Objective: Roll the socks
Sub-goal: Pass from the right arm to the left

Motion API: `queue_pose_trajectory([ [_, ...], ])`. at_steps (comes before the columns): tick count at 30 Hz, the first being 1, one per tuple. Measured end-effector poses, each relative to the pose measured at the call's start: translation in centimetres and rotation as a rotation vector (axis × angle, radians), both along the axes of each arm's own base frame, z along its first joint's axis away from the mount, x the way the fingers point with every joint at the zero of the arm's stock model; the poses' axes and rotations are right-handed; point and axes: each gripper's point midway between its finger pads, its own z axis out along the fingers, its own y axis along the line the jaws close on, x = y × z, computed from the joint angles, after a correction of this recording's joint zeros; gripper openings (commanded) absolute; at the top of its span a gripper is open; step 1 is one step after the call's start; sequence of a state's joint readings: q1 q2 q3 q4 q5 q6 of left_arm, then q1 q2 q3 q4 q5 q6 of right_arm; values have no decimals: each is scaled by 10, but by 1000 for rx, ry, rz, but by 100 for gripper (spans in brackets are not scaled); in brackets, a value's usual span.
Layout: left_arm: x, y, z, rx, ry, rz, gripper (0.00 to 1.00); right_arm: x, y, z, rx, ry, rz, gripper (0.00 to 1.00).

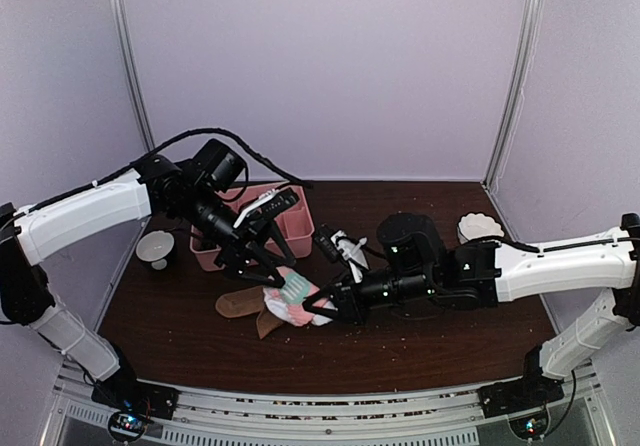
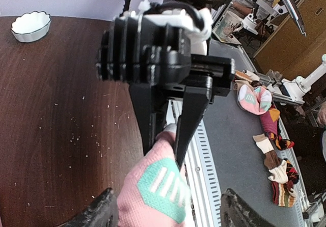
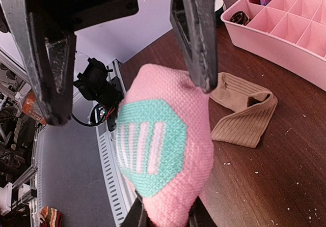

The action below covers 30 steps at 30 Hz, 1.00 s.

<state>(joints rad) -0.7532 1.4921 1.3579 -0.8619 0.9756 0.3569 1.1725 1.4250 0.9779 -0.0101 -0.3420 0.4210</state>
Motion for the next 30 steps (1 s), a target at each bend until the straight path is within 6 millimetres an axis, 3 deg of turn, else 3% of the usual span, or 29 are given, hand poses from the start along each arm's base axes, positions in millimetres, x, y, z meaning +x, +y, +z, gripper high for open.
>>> queue_pose_trajectory([
  [12, 2, -3, -10, 10, 13, -14, 75, 0, 1, 6, 5, -1, 1, 0],
  [23, 13, -7, -35, 72, 9, 2, 75, -2, 3, 11, 18, 0, 14, 0],
  [30, 9, -8, -36, 64, 51, -19, 56, -1, 3, 10, 13, 3, 14, 0],
])
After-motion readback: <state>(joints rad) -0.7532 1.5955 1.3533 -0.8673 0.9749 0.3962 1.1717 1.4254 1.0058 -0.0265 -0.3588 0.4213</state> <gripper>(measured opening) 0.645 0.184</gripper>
